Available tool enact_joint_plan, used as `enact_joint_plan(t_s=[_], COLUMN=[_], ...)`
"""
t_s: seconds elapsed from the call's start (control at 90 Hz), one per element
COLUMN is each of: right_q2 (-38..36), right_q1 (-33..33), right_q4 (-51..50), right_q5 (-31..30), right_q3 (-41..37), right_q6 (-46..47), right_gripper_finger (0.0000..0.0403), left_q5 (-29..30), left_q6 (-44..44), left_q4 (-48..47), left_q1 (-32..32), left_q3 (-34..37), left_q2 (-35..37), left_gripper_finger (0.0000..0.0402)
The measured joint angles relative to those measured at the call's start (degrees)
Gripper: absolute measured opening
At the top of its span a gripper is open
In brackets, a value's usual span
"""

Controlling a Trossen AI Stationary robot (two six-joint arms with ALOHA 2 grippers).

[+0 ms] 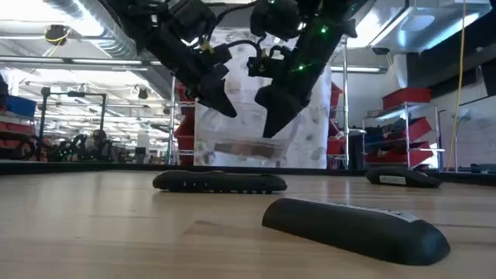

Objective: Insert battery
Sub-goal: Insert the silver battery into the remote

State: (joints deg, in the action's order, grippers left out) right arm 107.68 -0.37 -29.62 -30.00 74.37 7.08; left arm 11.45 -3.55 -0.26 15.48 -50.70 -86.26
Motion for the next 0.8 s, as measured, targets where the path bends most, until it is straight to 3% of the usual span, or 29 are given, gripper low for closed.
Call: enact_joint_plan(t_s=[0.467,0.8], right_q2=[3.1,6.9], right_q1=[0.1,0.1], right_q4=[-0.6,-3.3], right_q5=[4.0,2.2], right_q3=[0.1,0.2], right_q6=[-5.4,-8.8], right_gripper_finger=[0.0159,0.0182], left_q5=[-1.4,-5.2], left_q6=[0.6,2.6], left_q4=[0.5,-0.8], left_q1=[-0.1,-0.2], left_q3=[-0.1,0.0], left_q2=[-0.5,-1.2], left_gripper_finger=[0.0023,0.0023])
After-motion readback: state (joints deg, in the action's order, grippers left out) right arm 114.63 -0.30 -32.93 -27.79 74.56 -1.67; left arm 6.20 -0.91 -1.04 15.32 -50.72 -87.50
